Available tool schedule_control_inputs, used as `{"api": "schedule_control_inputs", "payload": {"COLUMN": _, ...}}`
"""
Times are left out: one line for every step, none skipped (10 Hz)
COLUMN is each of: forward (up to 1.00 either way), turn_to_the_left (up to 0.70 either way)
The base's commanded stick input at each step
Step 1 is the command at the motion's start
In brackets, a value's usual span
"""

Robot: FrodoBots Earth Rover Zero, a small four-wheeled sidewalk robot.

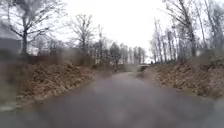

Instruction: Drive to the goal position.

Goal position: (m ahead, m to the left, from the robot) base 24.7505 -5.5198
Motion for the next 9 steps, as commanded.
{"api": "schedule_control_inputs", "payload": {"forward": 1.0, "turn_to_the_left": 0.0}}
{"api": "schedule_control_inputs", "payload": {"forward": 1.0, "turn_to_the_left": 0.0}}
{"api": "schedule_control_inputs", "payload": {"forward": 1.0, "turn_to_the_left": 0.0}}
{"api": "schedule_control_inputs", "payload": {"forward": 1.0, "turn_to_the_left": 0.0}}
{"api": "schedule_control_inputs", "payload": {"forward": 1.0, "turn_to_the_left": 0.0}}
{"api": "schedule_control_inputs", "payload": {"forward": 1.0, "turn_to_the_left": 0.0}}
{"api": "schedule_control_inputs", "payload": {"forward": 1.0, "turn_to_the_left": 0.0}}
{"api": "schedule_control_inputs", "payload": {"forward": 1.0, "turn_to_the_left": 0.0}}
{"api": "schedule_control_inputs", "payload": {"forward": 1.0, "turn_to_the_left": 0.0}}
